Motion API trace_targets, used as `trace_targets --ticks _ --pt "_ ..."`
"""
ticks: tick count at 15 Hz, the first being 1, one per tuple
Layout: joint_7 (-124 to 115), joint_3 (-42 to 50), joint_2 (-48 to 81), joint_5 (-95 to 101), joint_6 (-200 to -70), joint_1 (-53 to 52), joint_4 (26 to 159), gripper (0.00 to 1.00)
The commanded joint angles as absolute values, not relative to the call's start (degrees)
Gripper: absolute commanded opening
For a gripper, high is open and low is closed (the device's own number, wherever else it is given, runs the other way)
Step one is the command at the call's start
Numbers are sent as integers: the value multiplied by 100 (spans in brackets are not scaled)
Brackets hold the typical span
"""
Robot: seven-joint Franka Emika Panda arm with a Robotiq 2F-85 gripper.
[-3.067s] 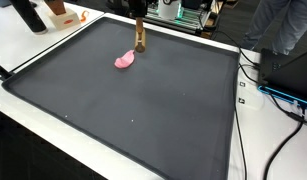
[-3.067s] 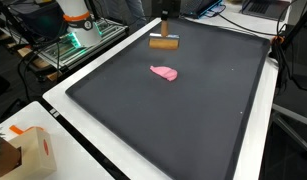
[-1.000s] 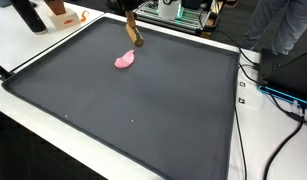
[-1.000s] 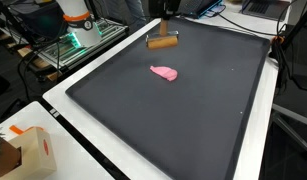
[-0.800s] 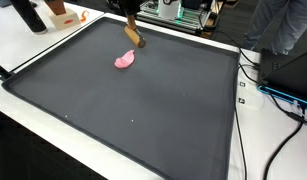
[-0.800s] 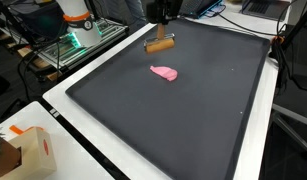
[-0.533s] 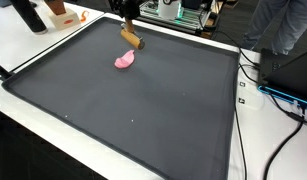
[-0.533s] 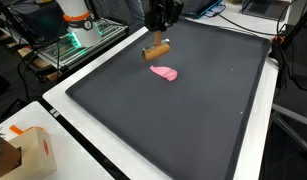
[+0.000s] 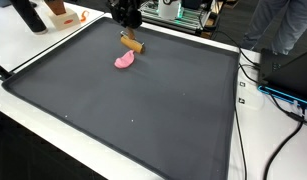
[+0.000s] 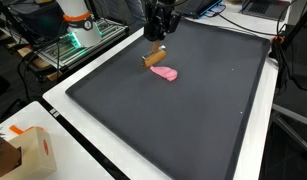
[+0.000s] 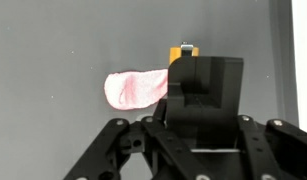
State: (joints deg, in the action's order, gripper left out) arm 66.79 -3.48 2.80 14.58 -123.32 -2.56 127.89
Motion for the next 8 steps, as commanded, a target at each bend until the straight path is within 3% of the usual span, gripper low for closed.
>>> trace_targets --ticks 1,8 --pt "6654 -340 273 1693 -12758 -257 13002 24" --pt "6457 -281 552 1968 -13518 -197 13112 24"
